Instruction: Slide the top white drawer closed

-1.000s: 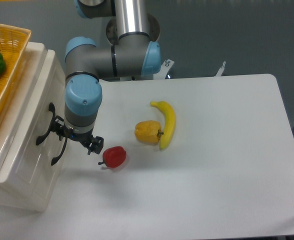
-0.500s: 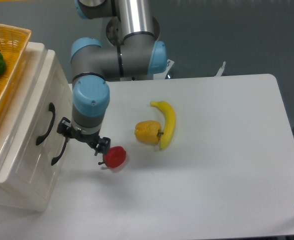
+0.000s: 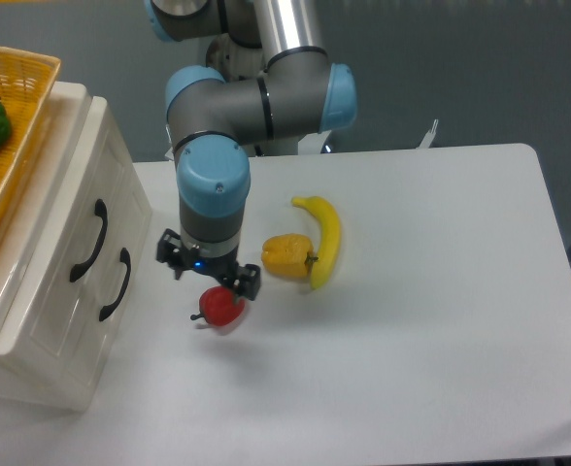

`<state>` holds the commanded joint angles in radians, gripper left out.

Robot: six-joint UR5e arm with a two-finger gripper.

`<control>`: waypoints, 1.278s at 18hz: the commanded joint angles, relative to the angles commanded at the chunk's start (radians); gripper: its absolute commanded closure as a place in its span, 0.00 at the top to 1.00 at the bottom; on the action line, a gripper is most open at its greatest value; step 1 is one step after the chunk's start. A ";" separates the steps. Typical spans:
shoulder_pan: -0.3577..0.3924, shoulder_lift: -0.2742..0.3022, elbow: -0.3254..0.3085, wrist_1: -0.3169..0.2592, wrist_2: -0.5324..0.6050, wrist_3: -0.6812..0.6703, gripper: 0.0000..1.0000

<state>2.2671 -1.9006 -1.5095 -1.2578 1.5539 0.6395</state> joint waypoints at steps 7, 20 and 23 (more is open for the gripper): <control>0.084 0.040 -0.018 -0.002 0.027 0.333 1.00; 0.232 0.109 -0.064 -0.066 0.104 0.684 1.00; 0.265 0.140 -0.074 -0.094 0.097 0.710 1.00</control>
<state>2.5325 -1.7611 -1.5830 -1.3514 1.6506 1.3499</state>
